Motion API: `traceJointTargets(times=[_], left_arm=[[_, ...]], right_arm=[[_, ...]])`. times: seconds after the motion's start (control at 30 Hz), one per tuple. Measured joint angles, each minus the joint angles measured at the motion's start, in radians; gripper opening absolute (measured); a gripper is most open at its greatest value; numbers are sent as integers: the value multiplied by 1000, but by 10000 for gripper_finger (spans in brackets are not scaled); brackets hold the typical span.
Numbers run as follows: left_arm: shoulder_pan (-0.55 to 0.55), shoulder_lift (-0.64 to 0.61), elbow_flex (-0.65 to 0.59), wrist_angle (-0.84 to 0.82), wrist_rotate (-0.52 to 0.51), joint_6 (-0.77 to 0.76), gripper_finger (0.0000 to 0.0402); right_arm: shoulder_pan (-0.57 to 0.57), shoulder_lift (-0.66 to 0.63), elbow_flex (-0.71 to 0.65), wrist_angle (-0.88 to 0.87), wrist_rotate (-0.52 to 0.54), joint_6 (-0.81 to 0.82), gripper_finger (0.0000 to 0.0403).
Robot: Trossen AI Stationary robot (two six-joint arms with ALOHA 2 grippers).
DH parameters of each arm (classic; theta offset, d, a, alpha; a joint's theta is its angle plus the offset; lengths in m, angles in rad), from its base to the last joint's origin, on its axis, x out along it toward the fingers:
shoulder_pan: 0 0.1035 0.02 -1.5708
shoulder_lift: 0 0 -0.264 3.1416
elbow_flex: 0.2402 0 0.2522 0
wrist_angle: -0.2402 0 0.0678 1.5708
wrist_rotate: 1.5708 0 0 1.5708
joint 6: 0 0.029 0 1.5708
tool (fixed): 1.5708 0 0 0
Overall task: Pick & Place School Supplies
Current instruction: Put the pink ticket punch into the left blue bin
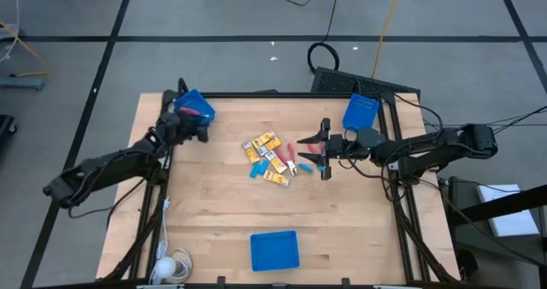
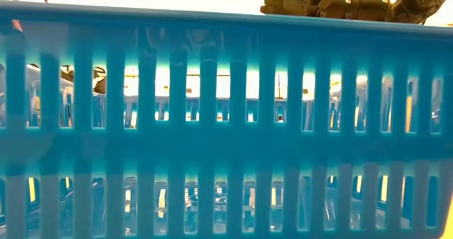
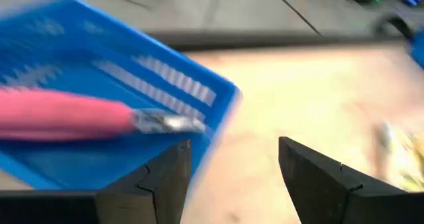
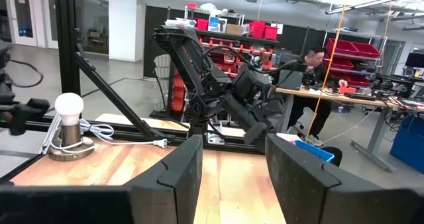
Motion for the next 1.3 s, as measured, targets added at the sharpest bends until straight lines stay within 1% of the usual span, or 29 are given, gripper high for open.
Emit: traceJointTargets(times=[0.1,0.17,0.37,0.53,0.63,0.73,0.8,0.87,0.93,1.03,1.1,1.17,1.23,1.3], left_arm=[[-50,-1,0,3,59,8,230],[-87,-3,0,40,82,13,230],[-223,-3,0,269,192,22,230],[-340,-3,0,403,197,46,230],[-421,-3,9,428,197,82,230],[-505,-3,72,357,194,109,230],[-569,-3,142,229,160,152,230],[-639,-3,233,54,83,218,230],[-711,-2,331,-116,24,291,230],[-811,-3,436,-283,-32,404,230],[-862,-9,449,-293,-84,440,230],[-891,-20,440,-256,-129,441,230],[-908,-31,421,-229,-168,425,230],[-919,-35,403,-225,-194,400,230]], right_arm=[[0,0,0,-6,0,0,157],[0,0,0,-8,0,0,157],[0,0,0,-8,0,0,157],[0,0,0,-13,0,-1,157],[0,0,0,-33,0,-11,157],[-1,0,0,-65,3,-12,157],[-3,0,0,-96,47,-12,157],[-10,0,0,-139,130,-15,157],[-16,0,0,-193,234,-18,157],[-26,0,12,-329,382,8,157],[-34,0,51,-496,468,45,157],[-48,0,105,-680,519,128,157],[-66,10,154,-845,519,241,157],[-79,17,180,-963,516,336,157]])
